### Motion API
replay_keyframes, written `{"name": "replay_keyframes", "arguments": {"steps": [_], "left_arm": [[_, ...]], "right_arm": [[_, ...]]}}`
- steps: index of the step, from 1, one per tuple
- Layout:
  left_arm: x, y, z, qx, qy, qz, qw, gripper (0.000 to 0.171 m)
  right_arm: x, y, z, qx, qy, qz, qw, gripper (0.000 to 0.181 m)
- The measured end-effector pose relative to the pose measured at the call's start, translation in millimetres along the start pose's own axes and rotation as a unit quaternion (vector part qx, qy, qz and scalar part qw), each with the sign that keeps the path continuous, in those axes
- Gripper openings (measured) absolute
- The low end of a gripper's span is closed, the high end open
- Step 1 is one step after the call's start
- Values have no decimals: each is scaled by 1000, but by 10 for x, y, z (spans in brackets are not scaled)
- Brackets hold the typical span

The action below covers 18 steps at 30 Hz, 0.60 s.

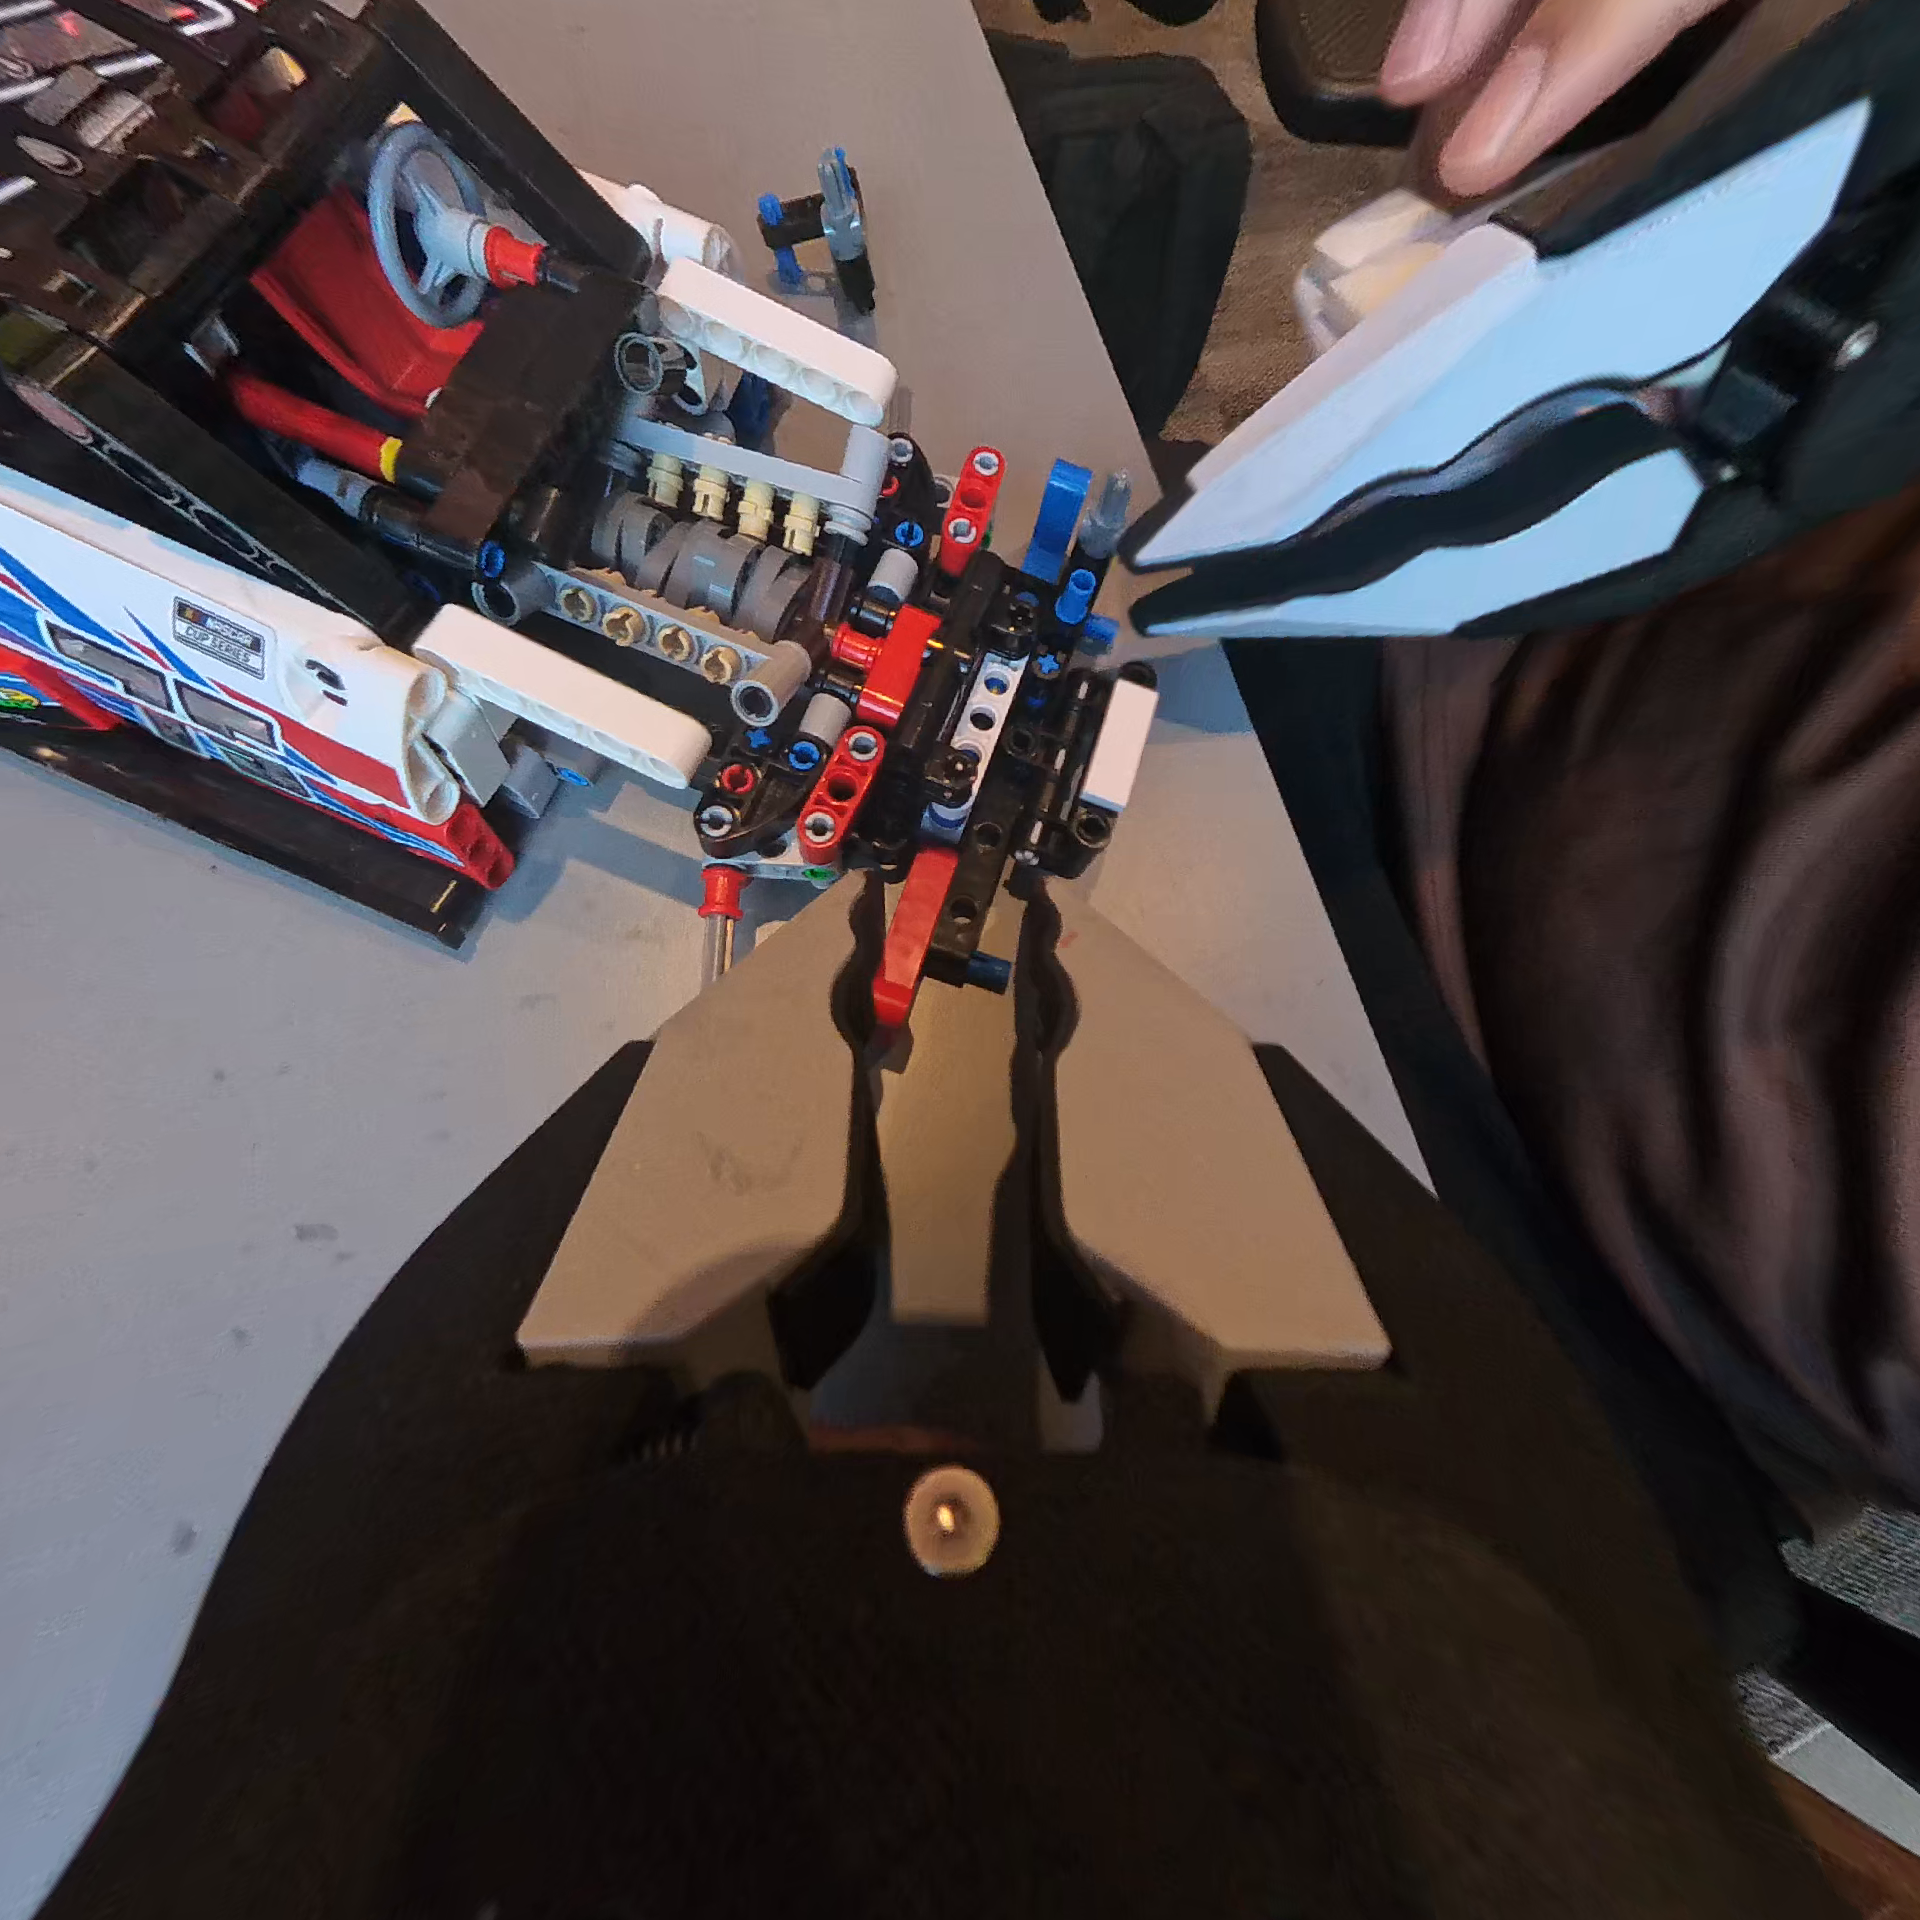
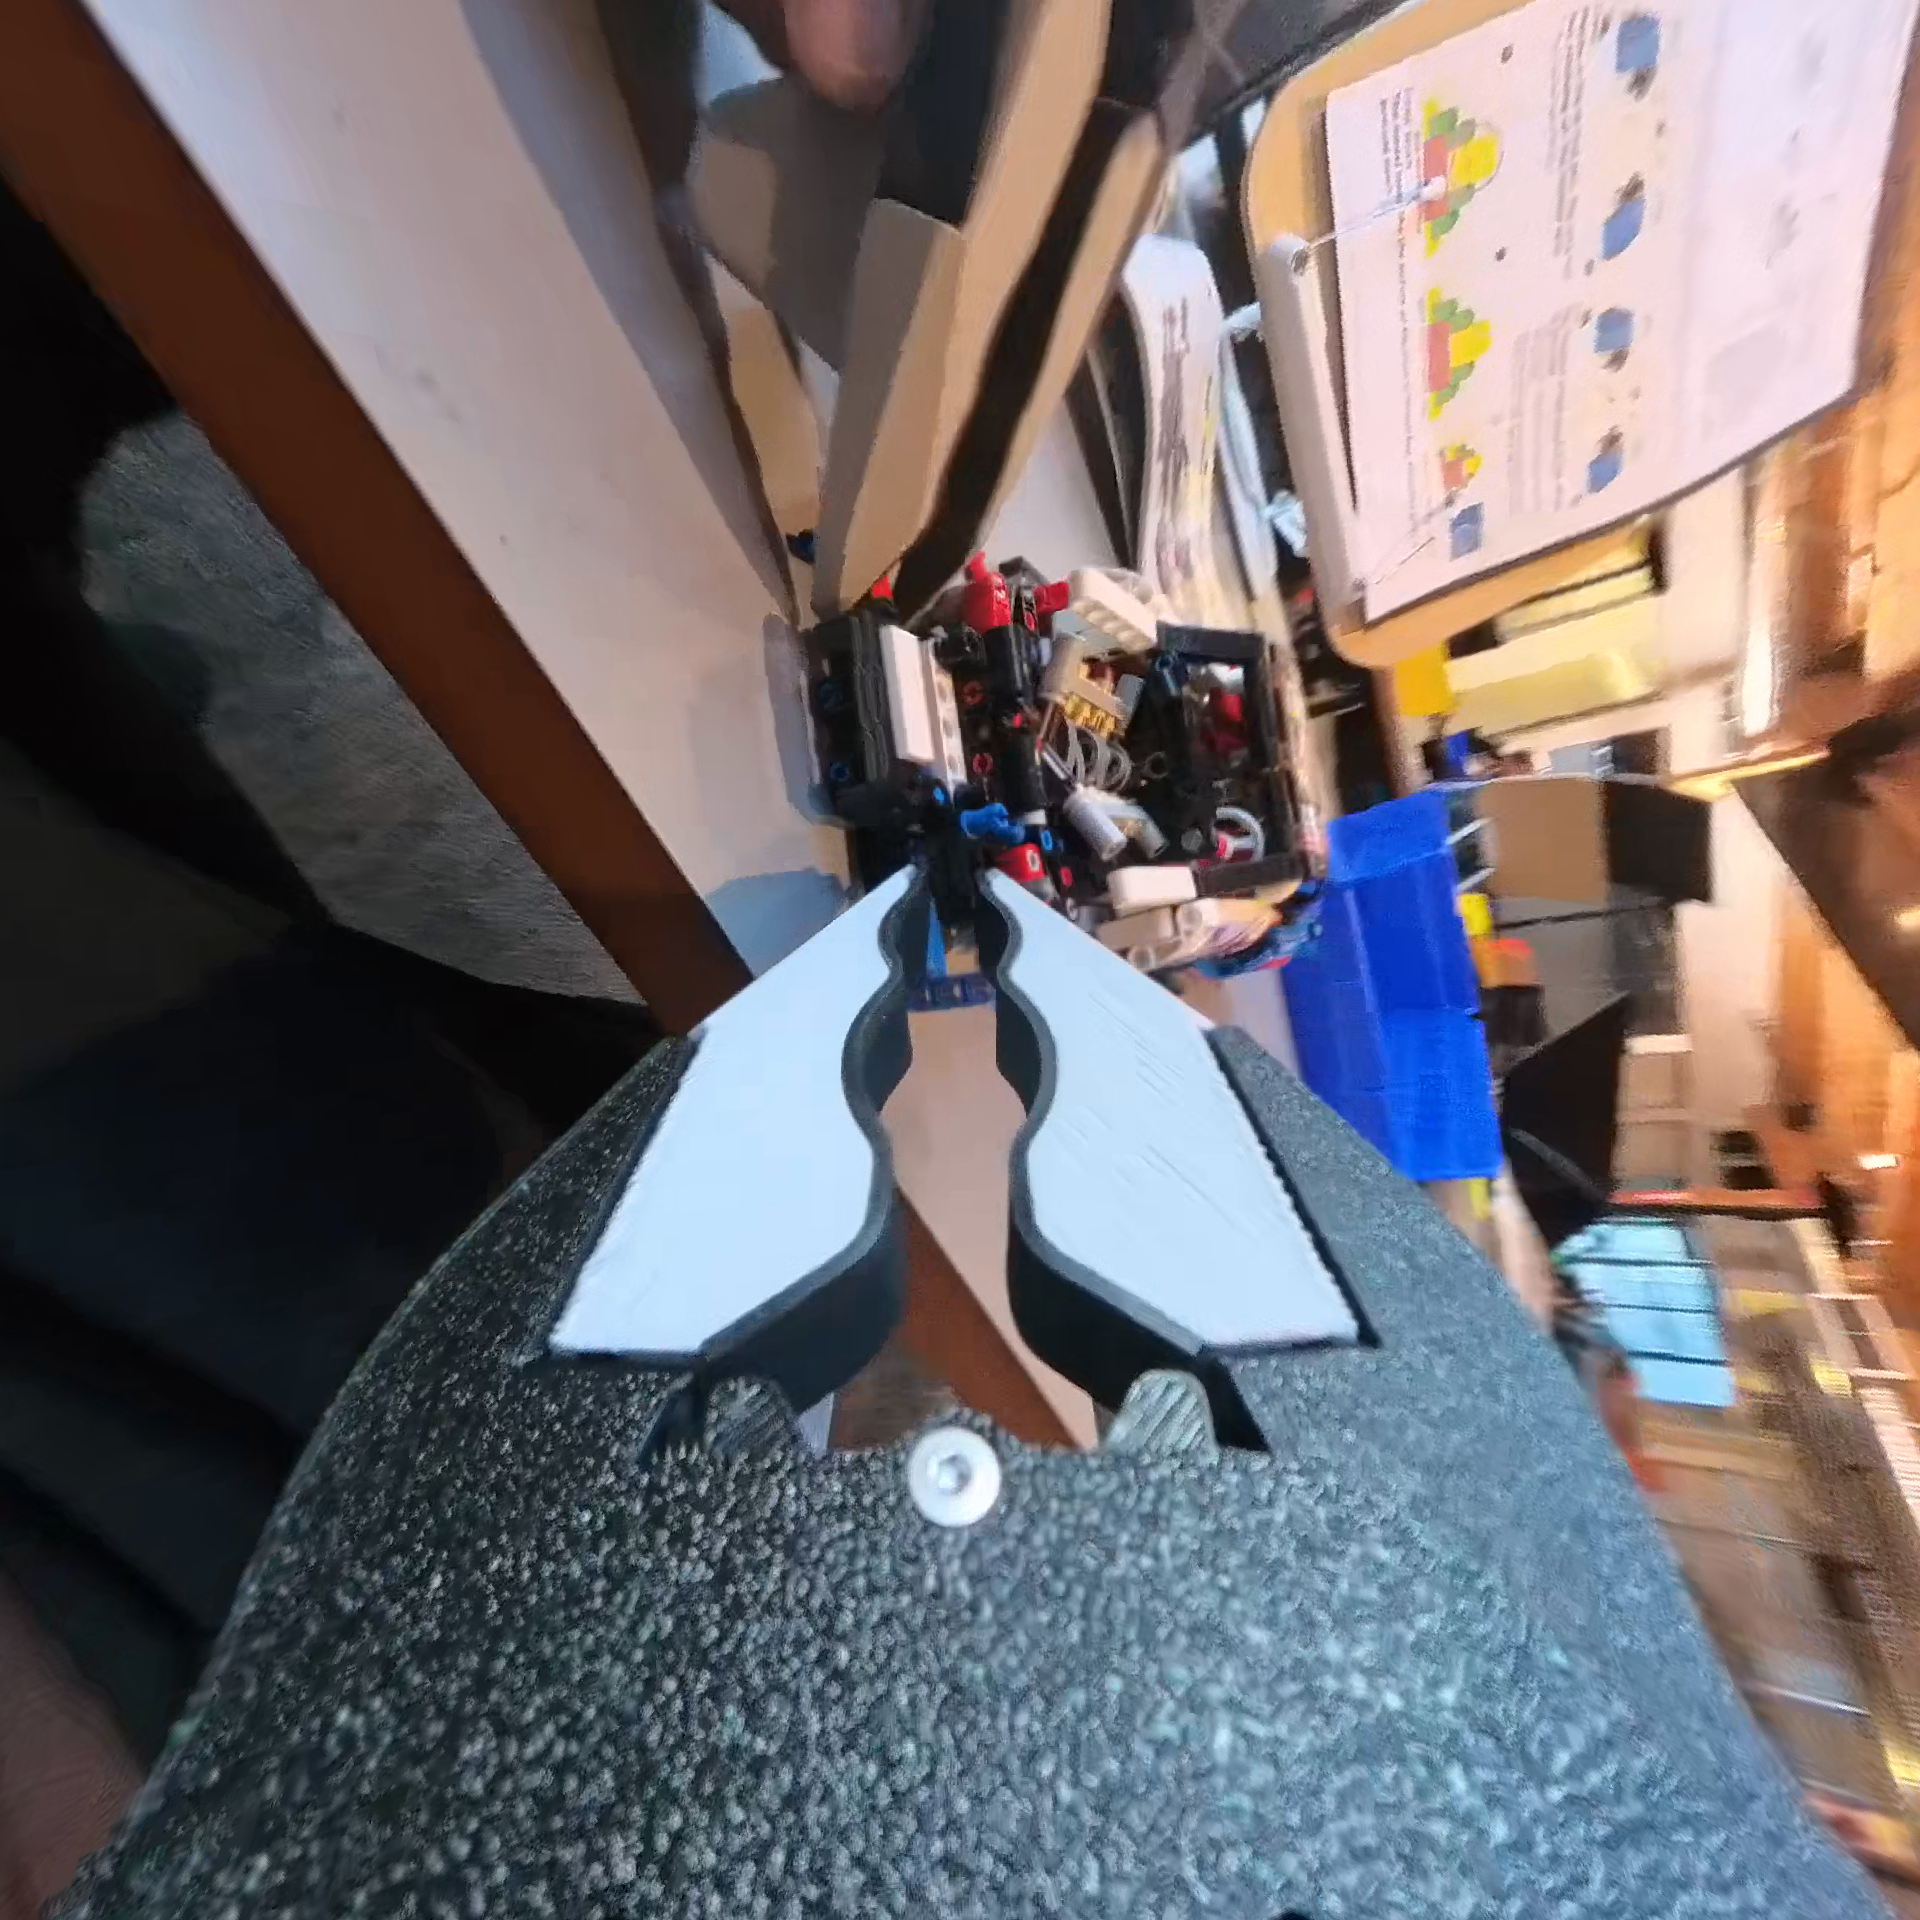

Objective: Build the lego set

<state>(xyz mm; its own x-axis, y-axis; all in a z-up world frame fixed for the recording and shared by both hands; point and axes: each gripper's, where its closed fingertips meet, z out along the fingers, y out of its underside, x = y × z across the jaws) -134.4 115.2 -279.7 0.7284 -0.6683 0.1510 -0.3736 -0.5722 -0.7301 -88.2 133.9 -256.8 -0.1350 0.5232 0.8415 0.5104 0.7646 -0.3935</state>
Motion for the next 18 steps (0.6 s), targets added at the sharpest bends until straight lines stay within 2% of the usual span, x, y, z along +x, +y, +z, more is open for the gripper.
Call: {"name": "replay_keyframes", "arguments": {"steps": [3,9,18], "left_arm": [[-3,7,-18,1,9,-5,1000,25],[-20,46,-57,-2,1,10,1000,27],[30,46,-166,18,30,11,999,41]], "right_arm": [[57,42,-106,2,-34,77,996,18],[159,352,-239,-19,-60,186,981,18],[289,749,-150,-34,-94,312,945,18]]}}
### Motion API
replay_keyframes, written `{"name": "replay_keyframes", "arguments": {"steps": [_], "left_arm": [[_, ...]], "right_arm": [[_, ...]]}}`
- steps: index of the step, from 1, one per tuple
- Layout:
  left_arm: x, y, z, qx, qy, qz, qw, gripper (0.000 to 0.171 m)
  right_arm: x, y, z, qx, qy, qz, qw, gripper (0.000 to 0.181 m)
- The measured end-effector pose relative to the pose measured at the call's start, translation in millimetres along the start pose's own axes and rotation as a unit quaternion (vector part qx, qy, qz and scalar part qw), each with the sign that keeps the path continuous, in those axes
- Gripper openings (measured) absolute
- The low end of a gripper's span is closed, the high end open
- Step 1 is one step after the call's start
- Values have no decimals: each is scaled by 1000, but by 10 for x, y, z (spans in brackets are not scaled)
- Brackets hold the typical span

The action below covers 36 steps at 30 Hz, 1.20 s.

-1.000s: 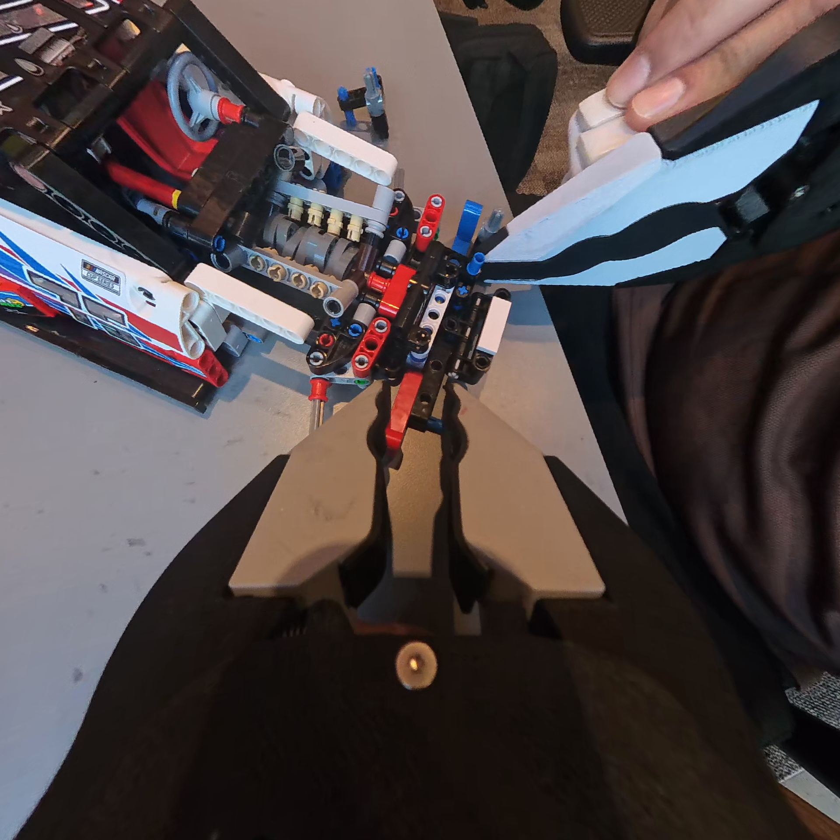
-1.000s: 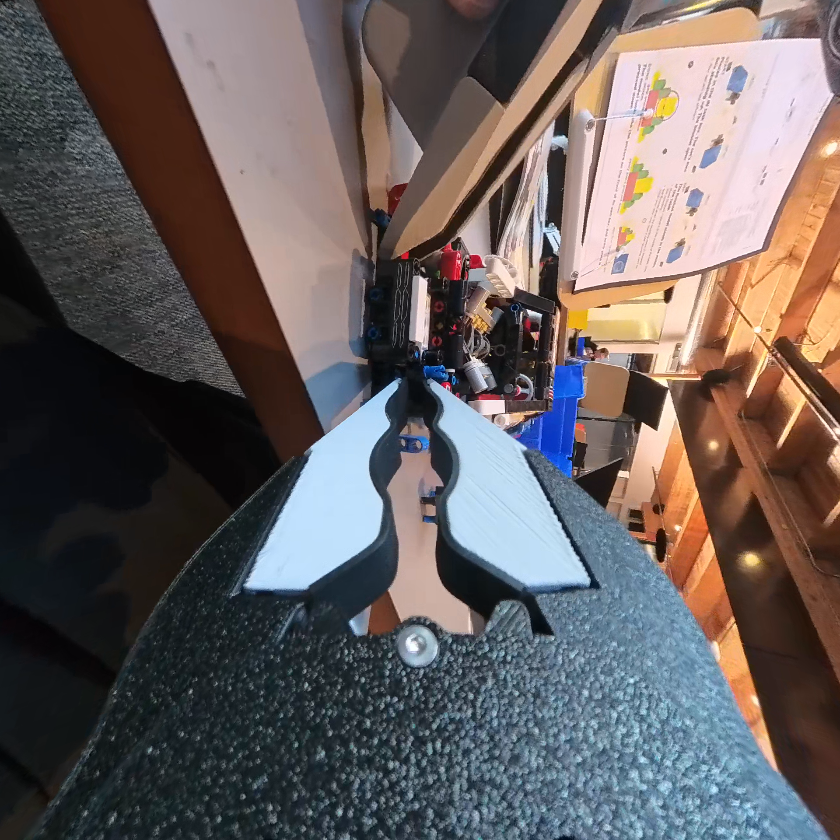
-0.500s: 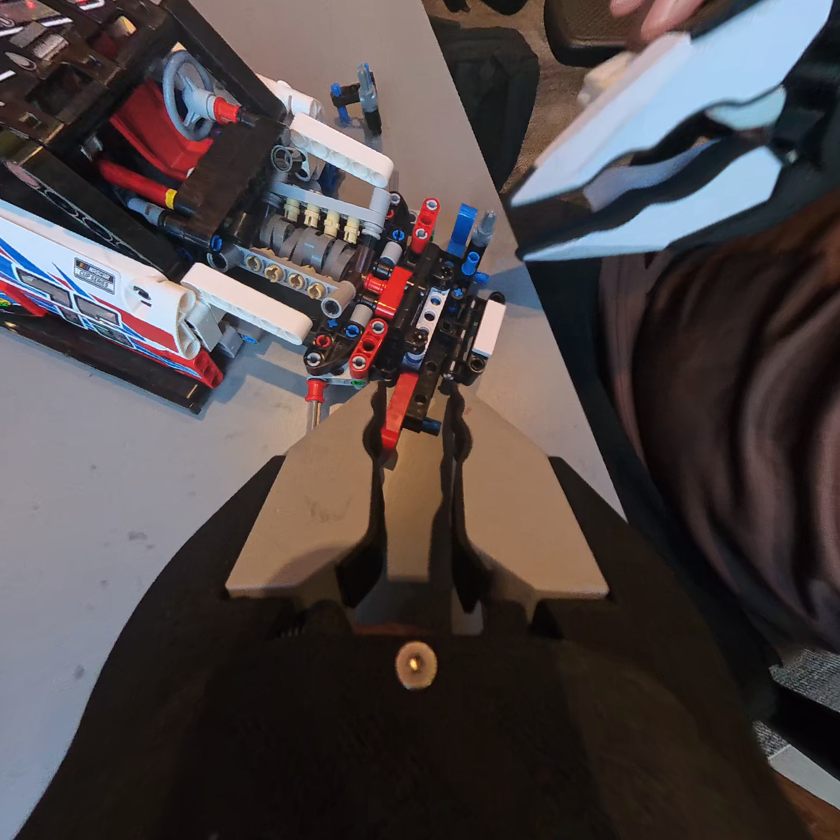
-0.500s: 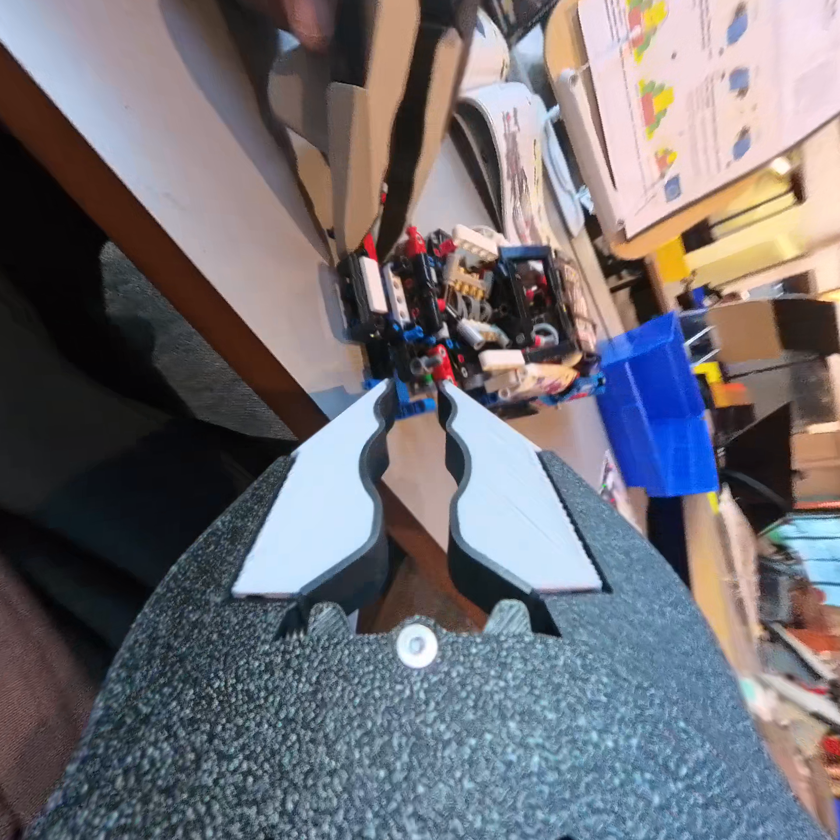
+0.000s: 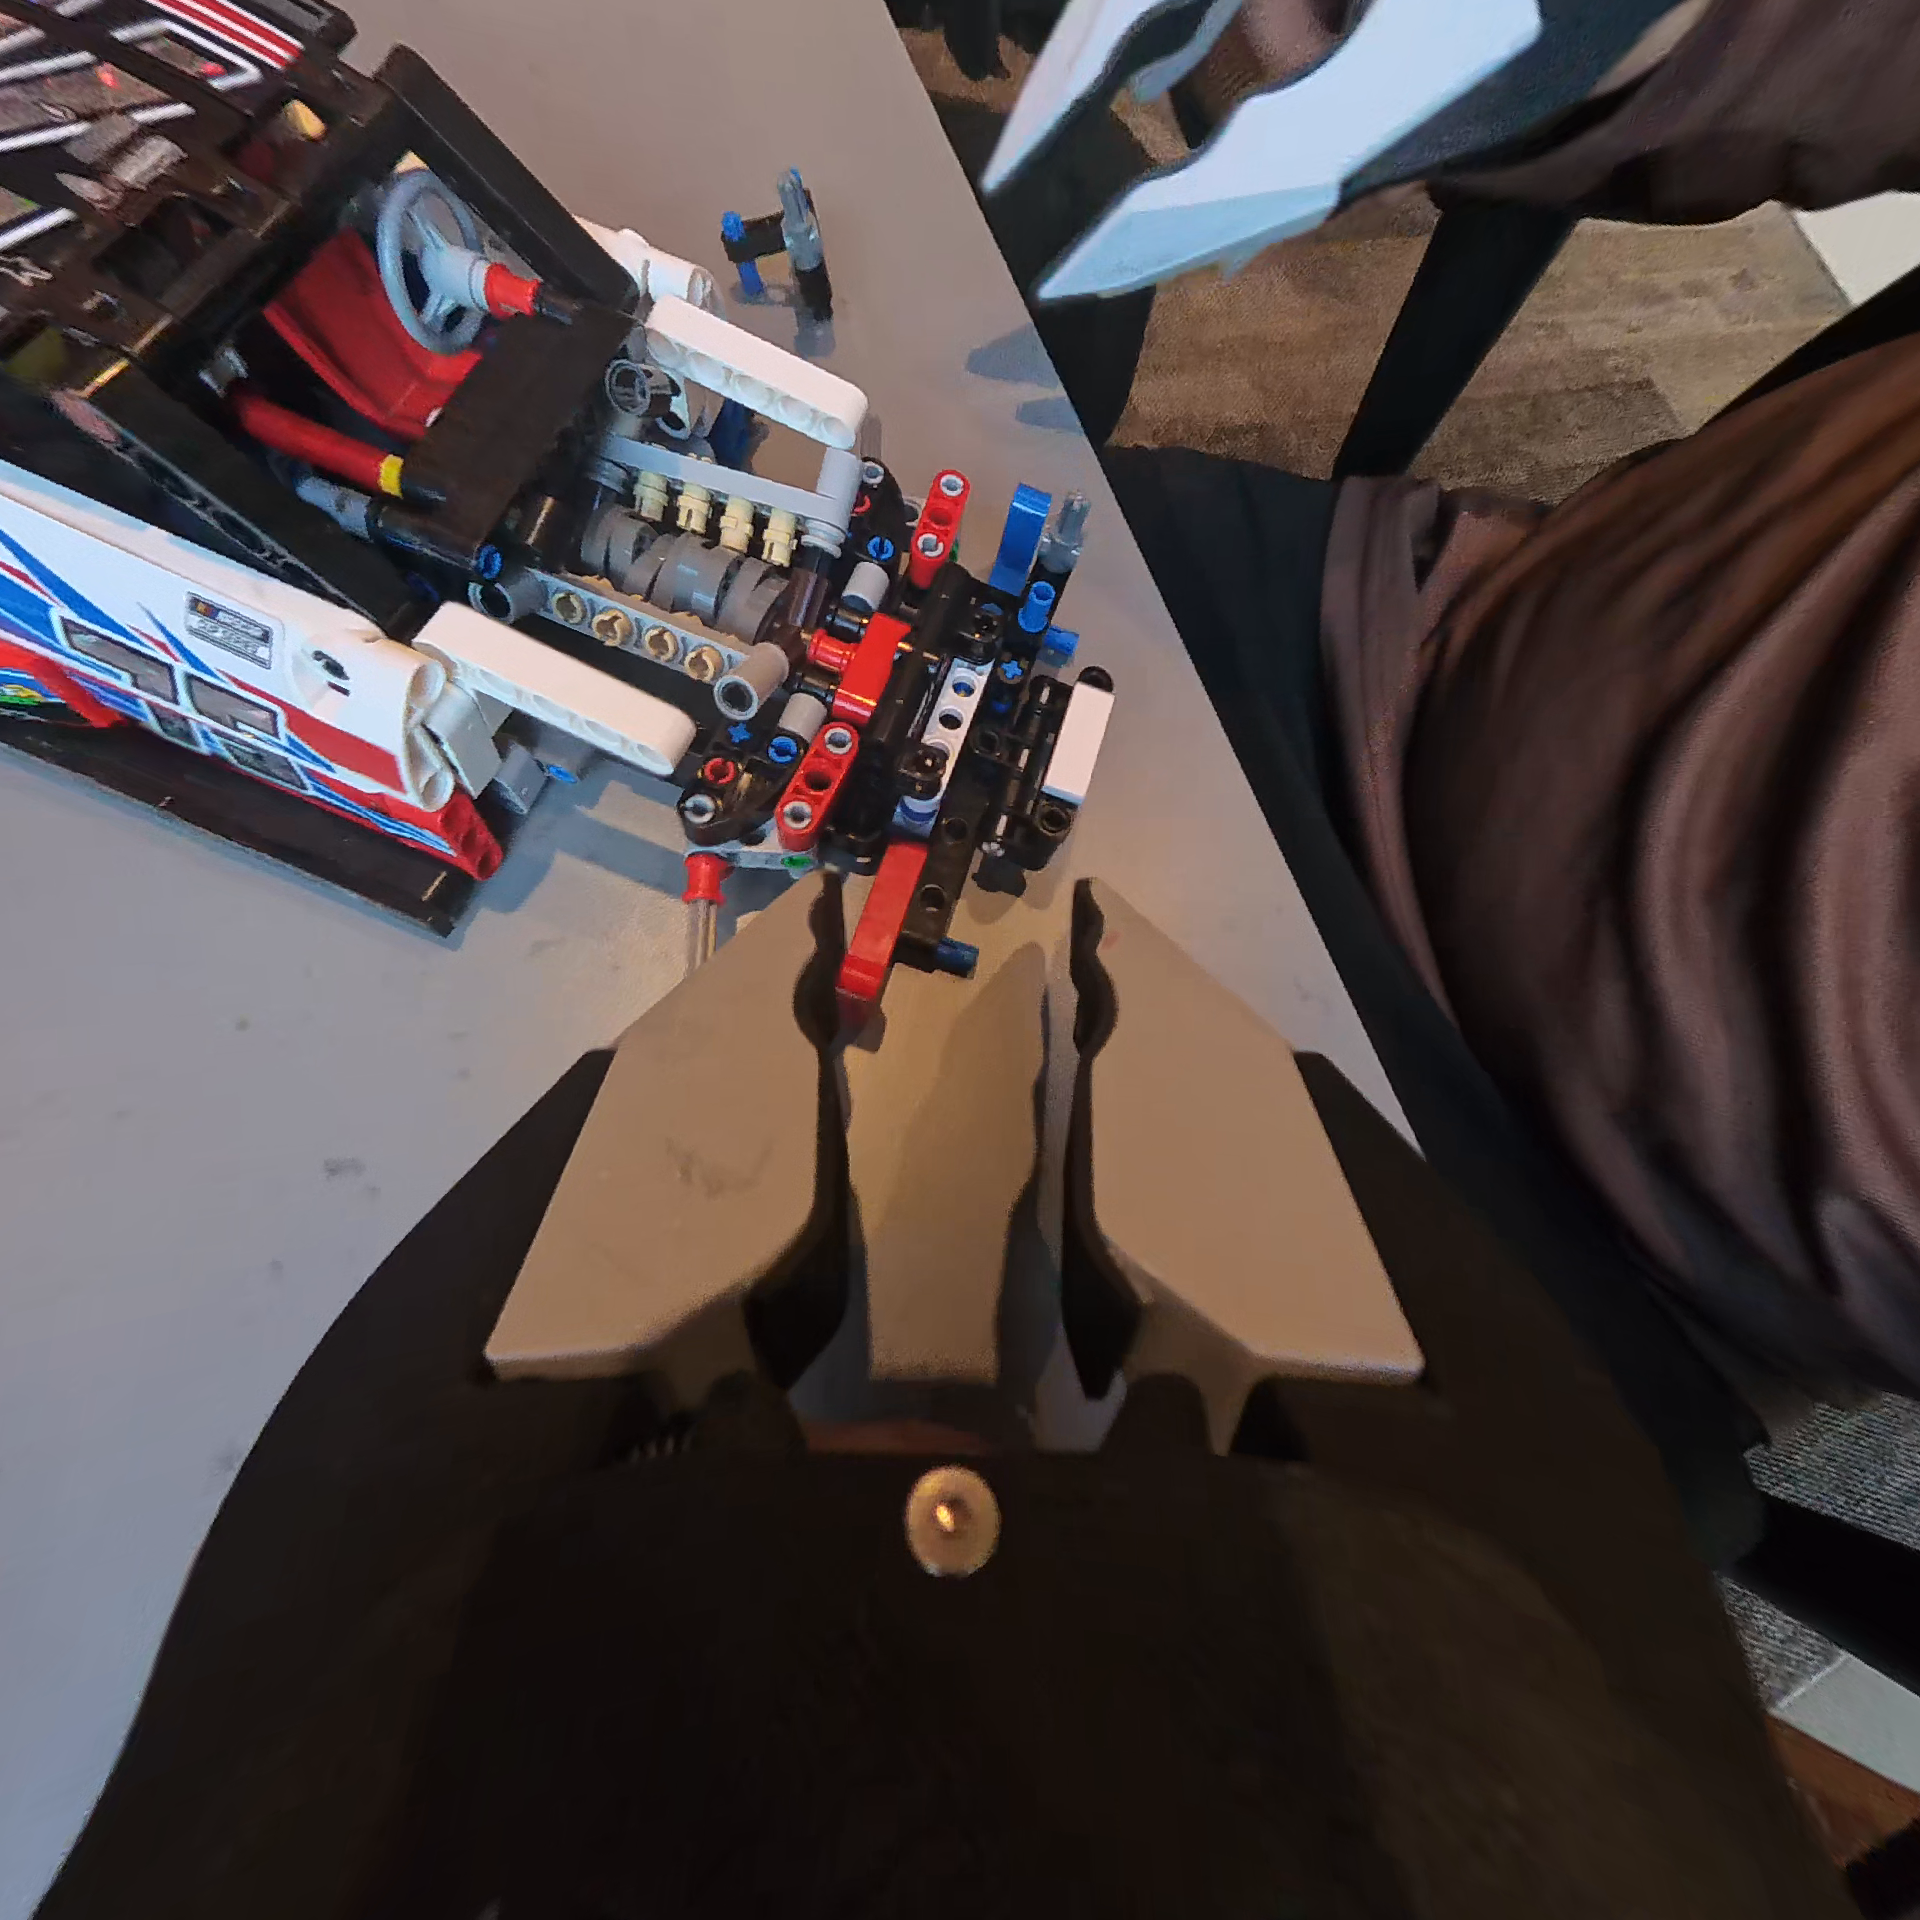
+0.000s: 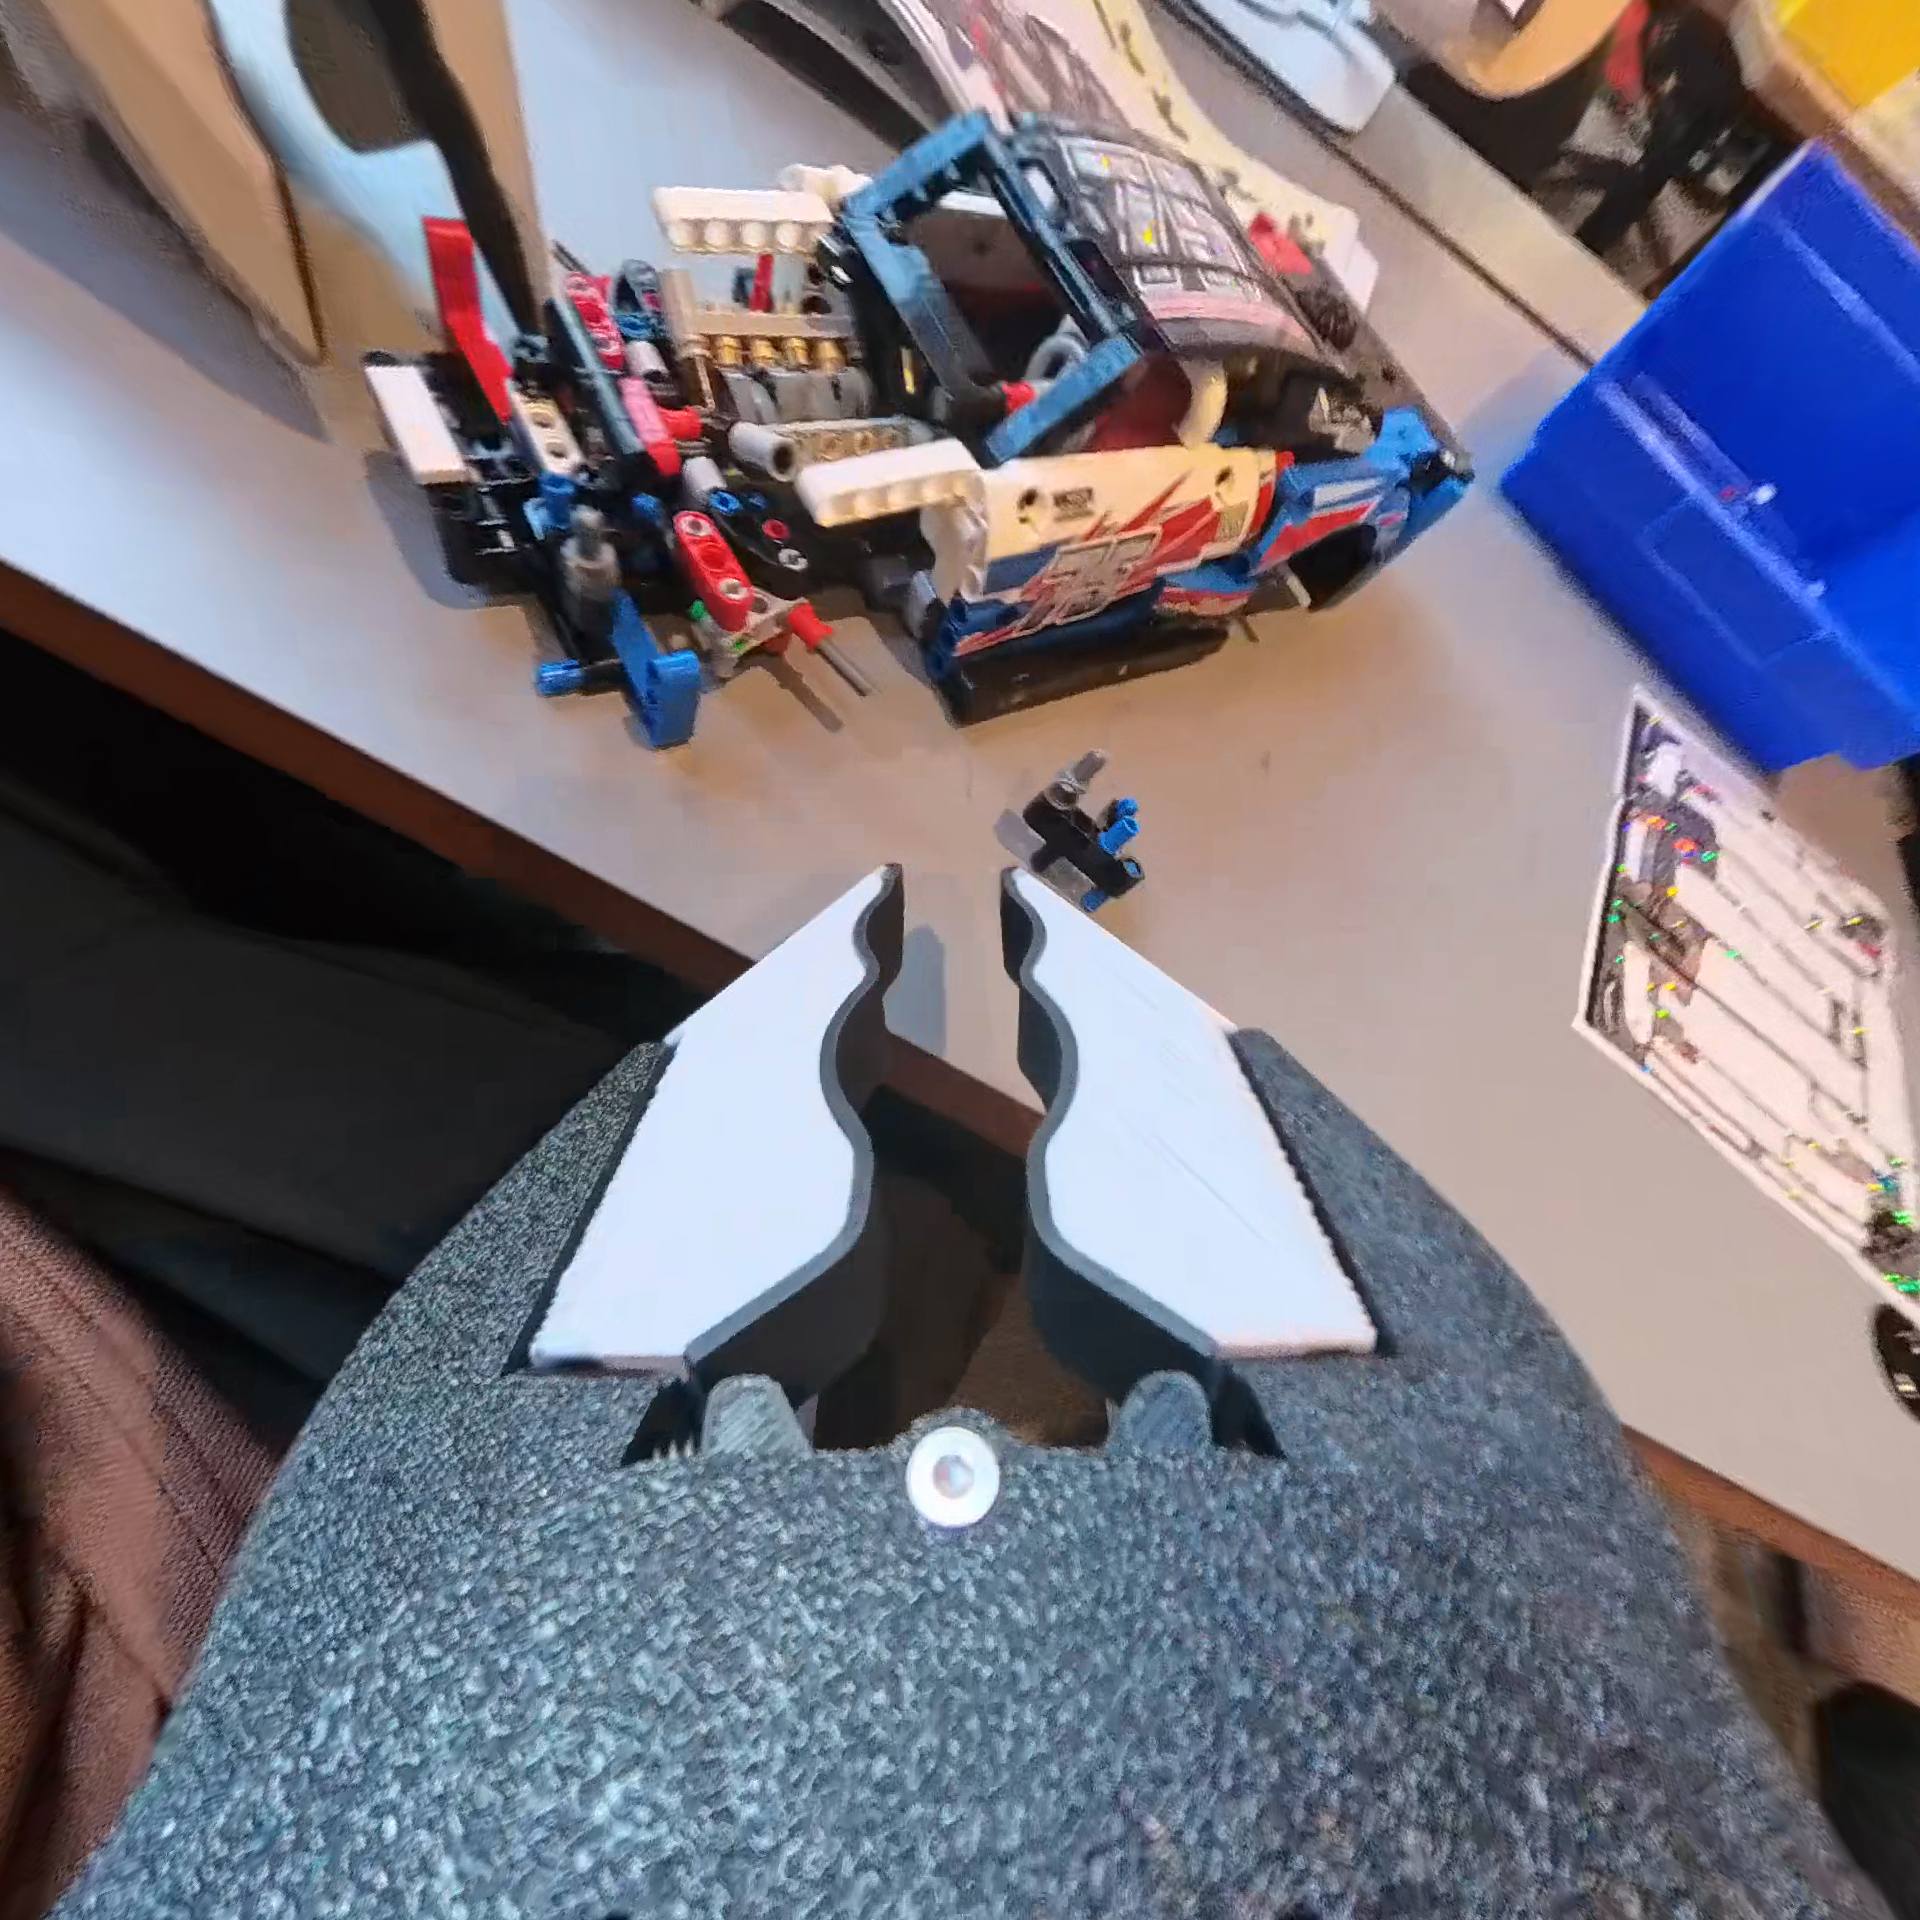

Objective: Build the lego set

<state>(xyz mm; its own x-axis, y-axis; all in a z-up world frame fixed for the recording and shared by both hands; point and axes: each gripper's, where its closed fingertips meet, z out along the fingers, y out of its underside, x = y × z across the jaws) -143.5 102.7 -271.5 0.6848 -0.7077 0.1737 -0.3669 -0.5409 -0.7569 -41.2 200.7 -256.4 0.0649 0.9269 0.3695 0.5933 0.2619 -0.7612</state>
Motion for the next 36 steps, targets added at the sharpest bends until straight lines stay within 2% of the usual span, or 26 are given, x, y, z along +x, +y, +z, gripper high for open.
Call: {"name": "replay_keyframes", "arguments": {"steps": [4,8,11,15,21,25,29,36], "left_arm": [[-79,-18,-142,16,-15,-4,1000,42],[-185,-63,-269,47,-31,-14,998,41],[-274,-14,-262,45,-40,-28,998,39],[-273,69,-214,23,-30,-35,999,41],[-271,100,-187,10,-32,-32,999,40],[-265,150,-143,-12,-35,-26,999,39],[-225,162,-111,-21,-41,-7,999,30],[-161,156,-81,-23,-24,-12,999,16]], "right_arm": [[186,60,79,-3,-24,50,998,25],[438,49,167,2,-28,58,998,28],[528,29,258,5,-51,73,996,32],[488,35,367,-2,-94,72,993,32],[479,56,426,5,-119,88,989,30],[428,49,432,16,-142,110,984,22],[395,40,436,23,-158,122,980,11],[348,25,455,36,-187,141,972,18]]}}
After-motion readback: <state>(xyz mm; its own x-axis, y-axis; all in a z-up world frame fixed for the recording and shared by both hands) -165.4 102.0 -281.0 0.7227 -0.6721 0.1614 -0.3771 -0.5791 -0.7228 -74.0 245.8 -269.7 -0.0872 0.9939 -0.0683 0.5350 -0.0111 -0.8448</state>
